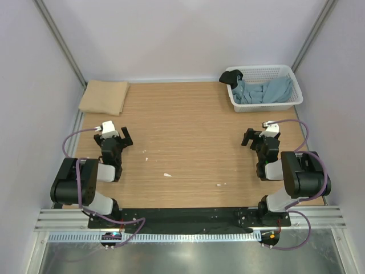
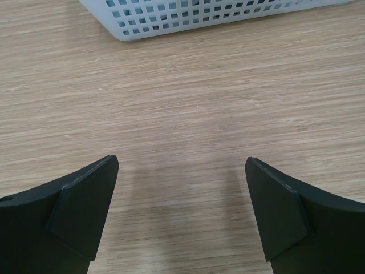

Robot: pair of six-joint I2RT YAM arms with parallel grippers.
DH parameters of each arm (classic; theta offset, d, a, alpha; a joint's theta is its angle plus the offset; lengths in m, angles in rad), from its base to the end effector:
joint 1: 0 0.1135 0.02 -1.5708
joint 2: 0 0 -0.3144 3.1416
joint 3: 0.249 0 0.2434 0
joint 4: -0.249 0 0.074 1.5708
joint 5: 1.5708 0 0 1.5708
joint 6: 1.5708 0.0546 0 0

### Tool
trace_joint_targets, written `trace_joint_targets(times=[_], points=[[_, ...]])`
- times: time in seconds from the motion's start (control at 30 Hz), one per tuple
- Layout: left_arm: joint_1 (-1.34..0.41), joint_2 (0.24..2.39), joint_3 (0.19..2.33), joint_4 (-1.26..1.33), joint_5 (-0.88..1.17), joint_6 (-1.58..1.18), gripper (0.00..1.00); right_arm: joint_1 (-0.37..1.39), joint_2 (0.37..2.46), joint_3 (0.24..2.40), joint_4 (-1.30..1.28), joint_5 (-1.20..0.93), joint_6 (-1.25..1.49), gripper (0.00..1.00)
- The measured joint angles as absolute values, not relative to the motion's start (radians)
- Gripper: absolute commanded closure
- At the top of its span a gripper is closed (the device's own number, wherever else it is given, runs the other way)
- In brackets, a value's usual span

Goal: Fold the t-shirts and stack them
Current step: Grab the tshirt from the pile

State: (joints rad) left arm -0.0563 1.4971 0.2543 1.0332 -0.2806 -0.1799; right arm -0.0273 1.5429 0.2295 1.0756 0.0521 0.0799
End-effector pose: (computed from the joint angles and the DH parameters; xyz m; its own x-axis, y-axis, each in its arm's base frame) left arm 0.2538 0.0008 0.1967 -0.1657 -0.1629 -0.9726 -0.2500 0.9610 -0.1183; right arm 0.2540 -0.0098 0.1846 -0.2285 0.0860 -0.9697 0.0964 0.9932 0.0653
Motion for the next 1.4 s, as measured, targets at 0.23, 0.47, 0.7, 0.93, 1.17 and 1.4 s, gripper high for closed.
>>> trace_joint_targets(times=[0.23, 0.47, 0.7, 0.93, 1.17, 1.4], points=[[-0.056, 1.419, 0.262, 0.939, -0.247, -0.167, 0.00, -0.027, 1.543, 0.229, 1.076, 0.055, 0.080, 0.00], [-0.056, 1.219, 0.480, 0.550, -0.202, -0.198, 0.00, -0.019, 1.471, 0.281, 0.917, 0.154, 0.097, 0.00], [-0.056, 1.140, 0.508, 0.414, -0.163, -0.237, 0.00, -0.006, 1.198, 0.476, 0.547, 0.323, 0.234, 0.00], [-0.056, 1.151, 0.539, 0.336, -0.134, -0.303, 0.00, -0.007, 1.415, 1.007, 0.221, 0.340, 0.265, 0.13], [-0.056, 1.196, 0.623, 0.262, -0.161, -0.456, 0.00, -0.007, 1.830, 1.481, 0.082, 0.150, 0.308, 0.20], [-0.040, 1.346, 0.791, 0.130, -0.123, -0.557, 0.02, 0.051, 2.138, 1.786, -0.062, -0.027, 0.339, 0.37]])
